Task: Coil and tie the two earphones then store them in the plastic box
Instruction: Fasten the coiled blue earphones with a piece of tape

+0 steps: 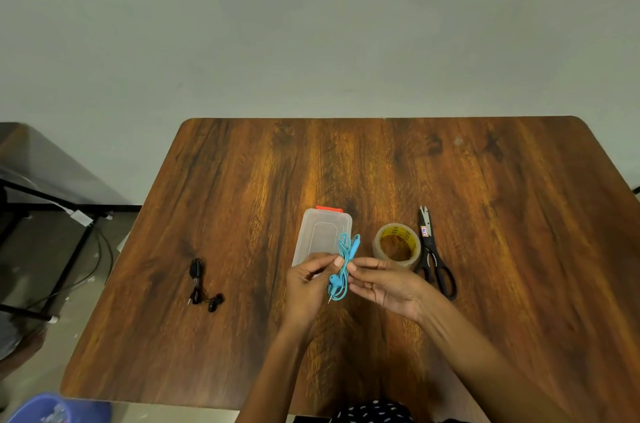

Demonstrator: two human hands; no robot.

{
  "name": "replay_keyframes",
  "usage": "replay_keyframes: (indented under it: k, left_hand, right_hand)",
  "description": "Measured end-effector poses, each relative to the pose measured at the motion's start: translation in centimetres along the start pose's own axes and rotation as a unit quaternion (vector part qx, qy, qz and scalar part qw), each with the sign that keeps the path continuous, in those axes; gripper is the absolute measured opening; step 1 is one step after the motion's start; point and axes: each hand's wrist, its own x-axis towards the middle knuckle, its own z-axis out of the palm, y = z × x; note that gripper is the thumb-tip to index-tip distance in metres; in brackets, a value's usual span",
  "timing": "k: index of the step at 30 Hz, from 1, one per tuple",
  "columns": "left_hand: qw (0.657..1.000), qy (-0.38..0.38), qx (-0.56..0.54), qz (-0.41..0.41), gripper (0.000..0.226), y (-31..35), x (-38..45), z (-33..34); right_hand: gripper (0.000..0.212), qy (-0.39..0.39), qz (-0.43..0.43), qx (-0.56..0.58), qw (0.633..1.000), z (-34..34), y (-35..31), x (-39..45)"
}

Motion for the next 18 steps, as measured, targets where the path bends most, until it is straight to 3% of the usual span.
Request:
replay_keyframes:
  k: [7, 11, 18]
  left_hand:
    - [0.995, 0.061, 0.058, 0.054, 0.022, 0.15, 0.28, -0.24]
    - [0.997, 0.037, 0.052, 0.032, 0.026, -0.01, 0.15, -0.39]
    - [0.998, 0.004, 0.057, 0.029, 0.015, 0.57, 0.16, -0.17]
  right_hand:
    - [0.021, 0.014, -0.019, -0.035, 0.999, 0.17, 0.04, -0.02]
    - [0.038, 0.027, -0.029, -0.066, 0.997, 0.28, -0.21, -0.22]
    - [0.024, 0.046, -0.038, -0.125, 0.99, 0.24, -0.27, -0.6]
